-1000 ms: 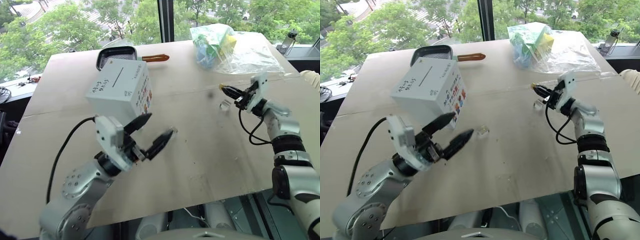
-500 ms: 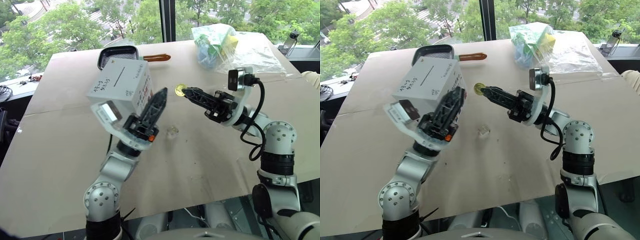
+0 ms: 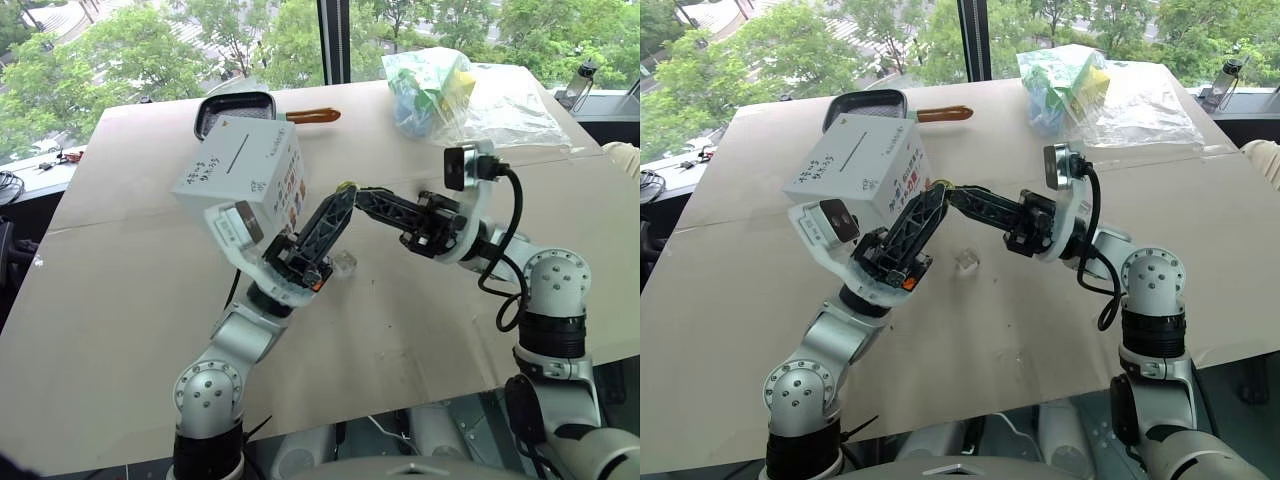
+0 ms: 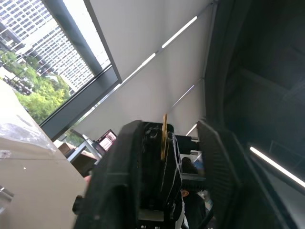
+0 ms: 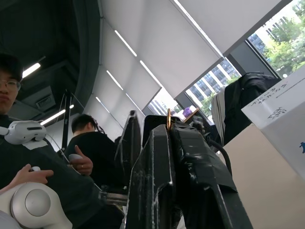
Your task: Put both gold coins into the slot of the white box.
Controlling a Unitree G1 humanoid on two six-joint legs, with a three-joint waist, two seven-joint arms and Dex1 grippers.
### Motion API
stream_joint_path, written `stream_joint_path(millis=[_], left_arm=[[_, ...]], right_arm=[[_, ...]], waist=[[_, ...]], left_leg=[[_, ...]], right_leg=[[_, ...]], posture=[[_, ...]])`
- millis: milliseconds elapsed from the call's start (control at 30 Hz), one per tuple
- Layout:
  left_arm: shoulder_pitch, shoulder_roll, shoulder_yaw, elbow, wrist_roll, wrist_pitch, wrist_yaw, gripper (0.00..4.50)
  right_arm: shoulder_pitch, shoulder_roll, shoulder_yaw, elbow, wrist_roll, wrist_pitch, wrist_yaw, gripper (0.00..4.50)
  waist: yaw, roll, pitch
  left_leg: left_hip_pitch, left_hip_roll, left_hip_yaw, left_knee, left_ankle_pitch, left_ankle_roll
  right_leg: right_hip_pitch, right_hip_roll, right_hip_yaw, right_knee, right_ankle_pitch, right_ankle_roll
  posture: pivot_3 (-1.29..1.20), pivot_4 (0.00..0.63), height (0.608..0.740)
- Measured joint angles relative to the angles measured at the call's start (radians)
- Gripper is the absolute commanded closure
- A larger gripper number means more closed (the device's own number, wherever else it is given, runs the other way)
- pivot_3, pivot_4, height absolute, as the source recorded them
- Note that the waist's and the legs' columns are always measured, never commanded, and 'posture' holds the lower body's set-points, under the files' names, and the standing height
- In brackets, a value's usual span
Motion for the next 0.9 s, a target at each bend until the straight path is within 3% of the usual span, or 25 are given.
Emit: stream_joint_path(millis=[33,67,533,567,667,733,900], left_arm=[[0.000,-0.003,0.003,0.002,-0.002,-0.006,-0.004,4.43],[0.000,-0.004,0.010,0.002,-0.008,-0.013,-0.010,4.49],[0.002,0.021,0.005,0.004,-0.008,-0.015,-0.021,4.49],[0.002,0.028,0.005,0.004,-0.008,-0.015,-0.021,4.50],[-0.001,0.038,-0.004,0.004,-0.001,-0.007,-0.019,4.50],[-0.053,0.052,0.003,0.014,0.088,-0.024,0.040,4.50],[-0.305,0.130,0.160,0.032,0.220,-0.100,0.218,4.50]], right_arm=[[0.002,-0.002,-0.001,-0.004,0.002,-0.003,0.002,4.50],[0.007,-0.008,0.000,-0.006,0.002,-0.007,0.001,4.50],[0.017,-0.023,0.033,-0.013,-0.018,-0.058,0.017,4.50],[0.017,-0.023,0.037,-0.013,-0.026,-0.066,0.018,3.87],[0.017,-0.028,0.039,-0.005,-0.037,-0.071,0.012,2.65],[0.018,-0.038,0.041,-0.003,-0.079,-0.097,0.007,1.58],[0.029,-0.153,0.100,0.006,-0.321,-0.280,0.119,1.58]], waist=[[0.000,0.000,0.000],[0.000,0.000,0.000],[0.000,0.000,0.000],[0.000,0.000,0.000],[0.001,0.000,0.000],[0.005,0.000,0.000],[0.004,-0.001,0.000]], left_leg=[[0.000,0.000,0.000,0.000,0.000,0.000],[0.000,0.000,0.000,0.000,0.000,0.000],[0.000,0.000,0.000,0.000,0.000,0.000],[0.000,0.000,0.000,0.000,0.000,0.000],[0.000,0.000,0.000,0.000,0.000,0.000],[0.000,0.000,-0.001,0.000,0.000,0.000],[0.000,0.000,0.000,0.000,0.000,0.000]], right_leg=[[0.000,0.000,0.000,0.000,0.000,0.000],[0.000,0.000,0.000,0.000,0.000,0.000],[0.000,0.000,0.000,0.000,0.000,0.000],[0.000,0.000,0.000,0.000,0.000,0.000],[0.000,0.000,0.000,-0.001,0.000,0.000],[0.000,0.000,-0.001,0.000,0.000,0.000],[0.000,0.000,-0.001,-0.001,0.000,0.000]], posture=[[0.00,0.150,0.721],[0.00,0.150,0.721],[0.00,0.150,0.721],[0.00,0.150,0.721],[0.00,0.150,0.721],[0.00,0.150,0.721],[0.00,0.150,0.721]])
